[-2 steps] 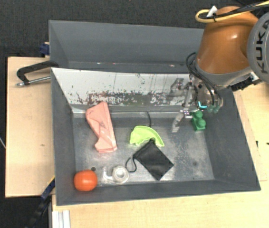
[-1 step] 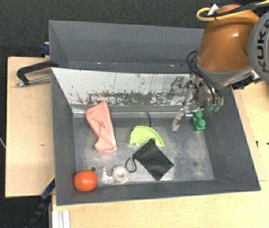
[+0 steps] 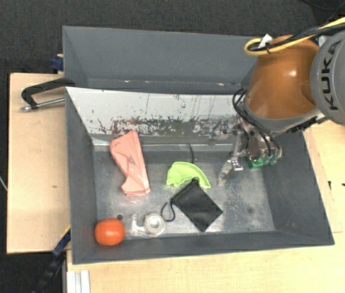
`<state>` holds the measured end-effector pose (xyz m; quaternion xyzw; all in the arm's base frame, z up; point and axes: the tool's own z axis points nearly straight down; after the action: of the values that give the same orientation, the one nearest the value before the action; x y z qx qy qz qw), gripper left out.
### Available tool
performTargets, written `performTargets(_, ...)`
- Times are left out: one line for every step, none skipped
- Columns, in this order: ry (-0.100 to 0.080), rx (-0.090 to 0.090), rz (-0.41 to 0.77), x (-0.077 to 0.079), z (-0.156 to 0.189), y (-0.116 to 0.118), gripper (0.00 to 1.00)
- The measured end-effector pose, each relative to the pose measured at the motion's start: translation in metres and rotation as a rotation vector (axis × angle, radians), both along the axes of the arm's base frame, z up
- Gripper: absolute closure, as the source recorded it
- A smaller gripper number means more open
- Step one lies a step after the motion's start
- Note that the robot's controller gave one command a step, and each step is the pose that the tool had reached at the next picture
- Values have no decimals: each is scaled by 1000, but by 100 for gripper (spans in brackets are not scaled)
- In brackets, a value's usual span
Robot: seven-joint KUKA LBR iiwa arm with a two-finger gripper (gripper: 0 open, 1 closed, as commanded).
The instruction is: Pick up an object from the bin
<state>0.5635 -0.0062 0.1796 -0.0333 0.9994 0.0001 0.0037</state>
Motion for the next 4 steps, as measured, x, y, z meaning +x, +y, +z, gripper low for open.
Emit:
performTargets(8, -1, 263, -12, -29, 7, 0)
performTargets(3, -2, 405, -33, -77, 36, 0)
performTargets(1, -2, 631, -5, -96, 67, 100)
performTargets(1, -2, 631, -5, -96, 67, 100)
